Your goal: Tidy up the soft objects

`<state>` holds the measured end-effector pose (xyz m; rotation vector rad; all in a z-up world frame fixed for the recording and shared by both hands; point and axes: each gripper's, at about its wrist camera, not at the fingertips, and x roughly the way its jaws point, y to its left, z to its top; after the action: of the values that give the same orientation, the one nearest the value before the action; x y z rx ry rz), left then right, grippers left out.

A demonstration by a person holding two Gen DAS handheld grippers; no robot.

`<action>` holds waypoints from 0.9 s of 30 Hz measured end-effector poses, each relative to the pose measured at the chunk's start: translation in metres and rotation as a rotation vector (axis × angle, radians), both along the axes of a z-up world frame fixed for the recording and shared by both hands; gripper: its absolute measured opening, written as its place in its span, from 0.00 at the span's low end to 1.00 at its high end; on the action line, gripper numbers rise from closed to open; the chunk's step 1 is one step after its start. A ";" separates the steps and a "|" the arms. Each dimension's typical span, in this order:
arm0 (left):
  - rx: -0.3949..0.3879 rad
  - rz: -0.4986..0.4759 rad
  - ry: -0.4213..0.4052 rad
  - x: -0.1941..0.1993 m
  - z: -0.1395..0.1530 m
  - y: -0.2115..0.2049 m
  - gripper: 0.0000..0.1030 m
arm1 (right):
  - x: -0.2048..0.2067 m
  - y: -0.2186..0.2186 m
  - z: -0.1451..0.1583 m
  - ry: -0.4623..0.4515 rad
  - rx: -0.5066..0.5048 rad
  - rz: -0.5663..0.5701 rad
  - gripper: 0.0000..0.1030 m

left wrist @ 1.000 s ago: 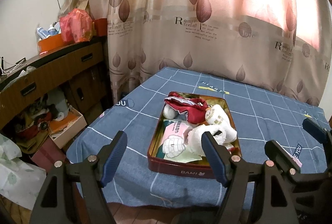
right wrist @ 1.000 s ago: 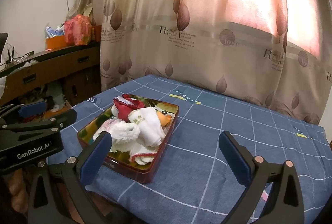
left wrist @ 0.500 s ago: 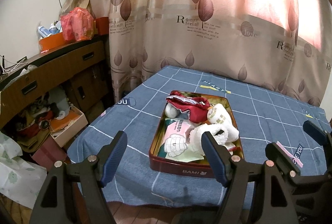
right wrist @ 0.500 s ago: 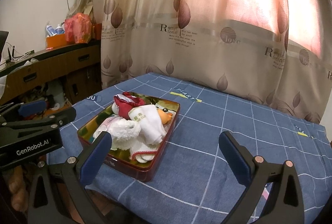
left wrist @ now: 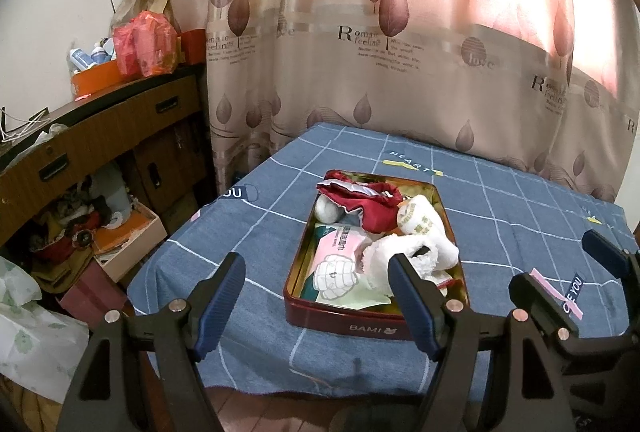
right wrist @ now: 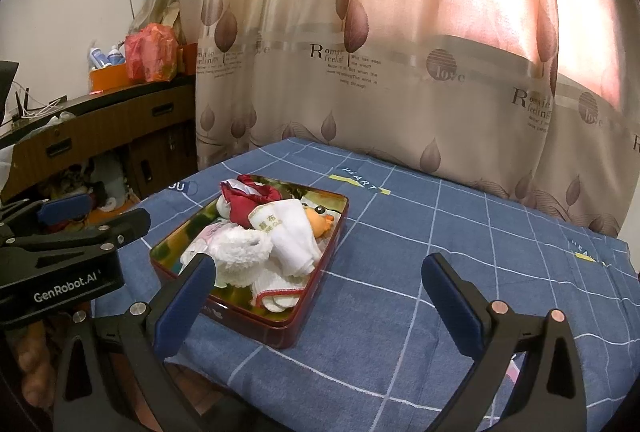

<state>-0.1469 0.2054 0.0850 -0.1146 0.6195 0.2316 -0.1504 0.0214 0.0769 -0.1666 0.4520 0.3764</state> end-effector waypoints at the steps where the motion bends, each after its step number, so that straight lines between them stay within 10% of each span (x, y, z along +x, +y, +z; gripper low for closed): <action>1: -0.002 -0.002 0.001 0.000 0.000 0.000 0.74 | -0.001 0.000 -0.001 0.000 0.000 0.002 0.99; 27: 0.003 0.000 0.003 0.002 -0.001 -0.001 0.74 | -0.002 -0.002 -0.004 0.008 0.007 0.016 0.99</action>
<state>-0.1453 0.2046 0.0841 -0.1117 0.6225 0.2327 -0.1528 0.0198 0.0733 -0.1621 0.4577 0.3943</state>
